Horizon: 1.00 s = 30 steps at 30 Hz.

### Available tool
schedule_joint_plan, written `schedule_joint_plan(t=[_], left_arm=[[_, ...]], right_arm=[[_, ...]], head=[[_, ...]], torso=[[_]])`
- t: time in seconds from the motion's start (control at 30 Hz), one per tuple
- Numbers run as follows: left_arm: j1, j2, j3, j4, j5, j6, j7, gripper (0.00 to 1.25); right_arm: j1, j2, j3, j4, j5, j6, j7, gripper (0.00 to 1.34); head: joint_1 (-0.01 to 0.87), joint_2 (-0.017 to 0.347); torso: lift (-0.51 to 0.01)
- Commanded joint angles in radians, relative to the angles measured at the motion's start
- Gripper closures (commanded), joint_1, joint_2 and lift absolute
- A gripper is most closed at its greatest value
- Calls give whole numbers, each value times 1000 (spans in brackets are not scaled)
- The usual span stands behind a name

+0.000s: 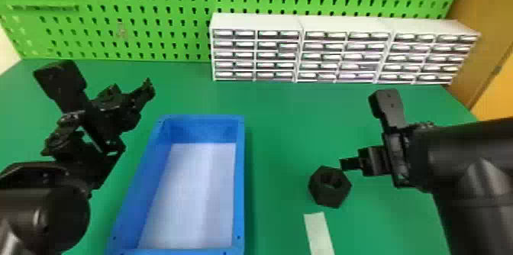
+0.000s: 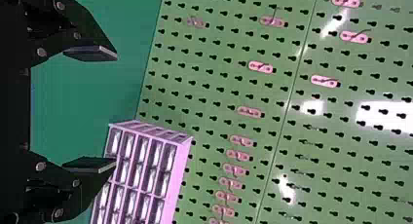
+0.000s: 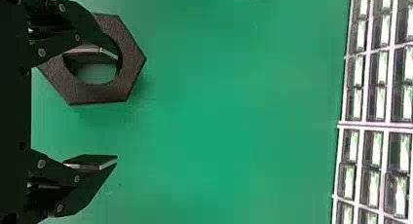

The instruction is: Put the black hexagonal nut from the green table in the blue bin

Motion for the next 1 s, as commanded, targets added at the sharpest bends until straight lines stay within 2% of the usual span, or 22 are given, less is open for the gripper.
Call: schedule_joint_plan(t=[0.0, 0.67, 0.97], left_arm=[[0, 0, 0, 2, 0, 0, 0, 476], [0, 0, 0, 5, 6, 2, 0, 476], [0, 0, 1, 5, 8, 2, 0, 476]], right_arm=[[7, 3, 4, 6, 19, 6, 0, 519], [7, 29, -3, 92, 35, -51, 0, 519], [4, 32, -9, 115, 26, -80, 2, 519]], head=[[691, 9], [691, 9], [691, 9]], torso=[[-97], [-97], [-97]])
